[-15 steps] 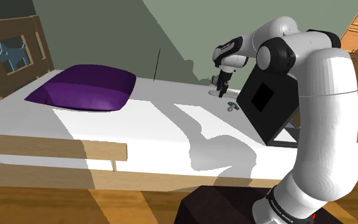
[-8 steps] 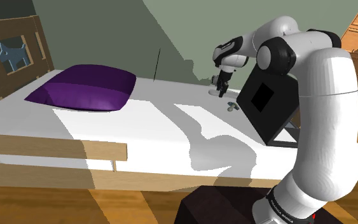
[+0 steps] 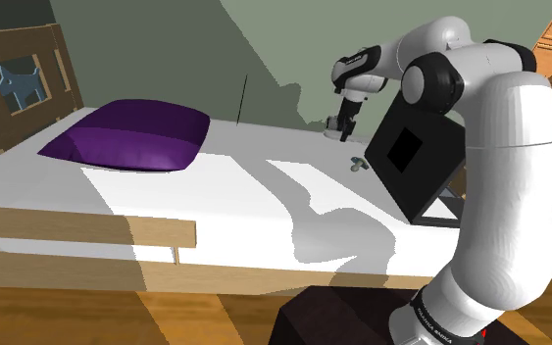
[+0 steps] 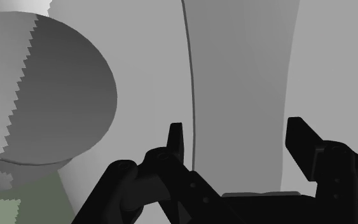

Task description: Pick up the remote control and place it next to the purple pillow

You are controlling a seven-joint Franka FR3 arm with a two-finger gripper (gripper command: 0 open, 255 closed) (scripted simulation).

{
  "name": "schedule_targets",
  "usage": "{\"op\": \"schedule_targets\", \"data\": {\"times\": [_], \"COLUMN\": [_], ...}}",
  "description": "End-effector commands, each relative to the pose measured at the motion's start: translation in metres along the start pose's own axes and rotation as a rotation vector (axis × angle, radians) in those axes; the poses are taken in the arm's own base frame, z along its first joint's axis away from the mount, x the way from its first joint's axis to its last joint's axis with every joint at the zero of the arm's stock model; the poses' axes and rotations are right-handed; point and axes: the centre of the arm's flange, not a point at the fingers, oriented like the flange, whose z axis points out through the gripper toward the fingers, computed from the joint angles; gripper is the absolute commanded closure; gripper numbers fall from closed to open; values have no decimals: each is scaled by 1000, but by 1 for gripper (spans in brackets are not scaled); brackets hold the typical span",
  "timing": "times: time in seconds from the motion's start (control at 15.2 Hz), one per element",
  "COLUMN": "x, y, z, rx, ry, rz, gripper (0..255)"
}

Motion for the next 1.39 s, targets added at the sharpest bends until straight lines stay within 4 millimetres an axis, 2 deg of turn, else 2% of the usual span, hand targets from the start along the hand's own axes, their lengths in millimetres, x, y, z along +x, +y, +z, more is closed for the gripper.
{"op": "schedule_targets", "data": {"times": [0.0,1.32], "x": [1,1], "y": [0,1], "z": [-12,-117], "rx": [0,0], "ry": [0,0], "rz": [0,0], "gripper": [255,255]}}
